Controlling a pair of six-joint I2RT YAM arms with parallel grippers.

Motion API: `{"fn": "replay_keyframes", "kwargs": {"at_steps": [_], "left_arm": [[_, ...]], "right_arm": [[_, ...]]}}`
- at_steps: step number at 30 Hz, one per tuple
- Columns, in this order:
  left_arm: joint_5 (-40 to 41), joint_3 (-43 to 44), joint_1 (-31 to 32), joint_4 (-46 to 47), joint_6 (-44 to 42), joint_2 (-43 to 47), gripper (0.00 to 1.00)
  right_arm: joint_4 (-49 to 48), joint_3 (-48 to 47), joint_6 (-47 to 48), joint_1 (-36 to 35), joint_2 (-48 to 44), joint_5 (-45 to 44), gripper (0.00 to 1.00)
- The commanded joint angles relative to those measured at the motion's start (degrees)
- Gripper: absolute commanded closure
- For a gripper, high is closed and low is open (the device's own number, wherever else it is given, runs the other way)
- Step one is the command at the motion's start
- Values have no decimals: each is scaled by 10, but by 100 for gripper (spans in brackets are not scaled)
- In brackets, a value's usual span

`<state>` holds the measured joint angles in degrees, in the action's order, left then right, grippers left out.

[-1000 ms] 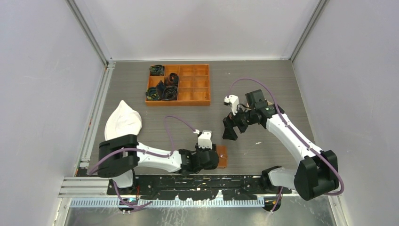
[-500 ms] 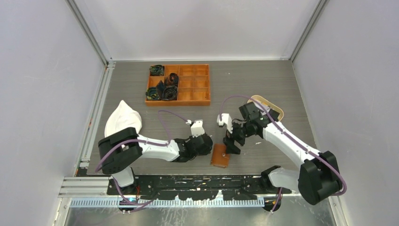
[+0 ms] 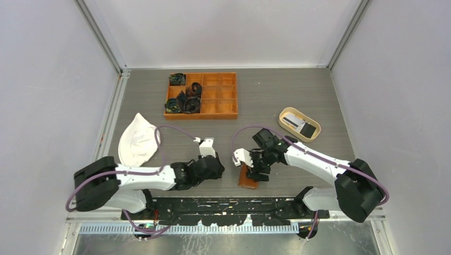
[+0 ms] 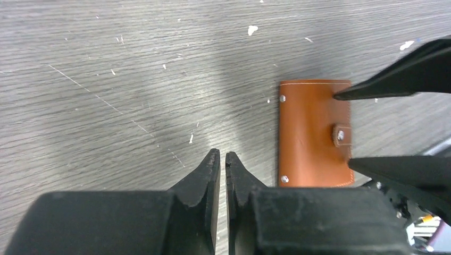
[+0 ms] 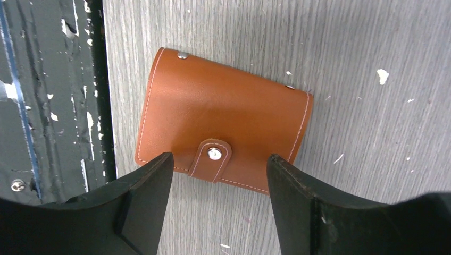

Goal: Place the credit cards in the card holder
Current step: Open the card holder at the center of the board.

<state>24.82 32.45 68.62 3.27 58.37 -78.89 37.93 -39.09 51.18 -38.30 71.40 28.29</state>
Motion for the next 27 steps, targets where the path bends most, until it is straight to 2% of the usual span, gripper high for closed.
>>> {"fn": "replay_keyframes", "kwargs": {"at_steps": [1, 3, 6, 12, 18, 24, 27], "left_arm": [[-8, -32, 1, 24, -61, 73, 89], [-26, -51, 1, 40, -85, 95, 87], [-46, -78, 1, 63, -108, 123, 84], [-78, -137, 0, 147, -142, 166, 66], [-105, -159, 1, 197, -183, 166, 60], [-200, -167, 1, 318, -316, 115, 53], [-216, -159, 3, 354, -379, 76, 41]], "right_arm": [[-29, 0, 11, -22, 17, -41, 32], [-30, 1, 14, -35, 29, -58, 34], [-25, -3, 24, -52, 47, -89, 45], [-17, -8, 31, -63, 49, -97, 74], [-17, -16, 36, -65, 45, -89, 98], [-61, -51, -28, -52, 3, -72, 99], [-61, -66, -65, -12, -18, -4, 99]]}}
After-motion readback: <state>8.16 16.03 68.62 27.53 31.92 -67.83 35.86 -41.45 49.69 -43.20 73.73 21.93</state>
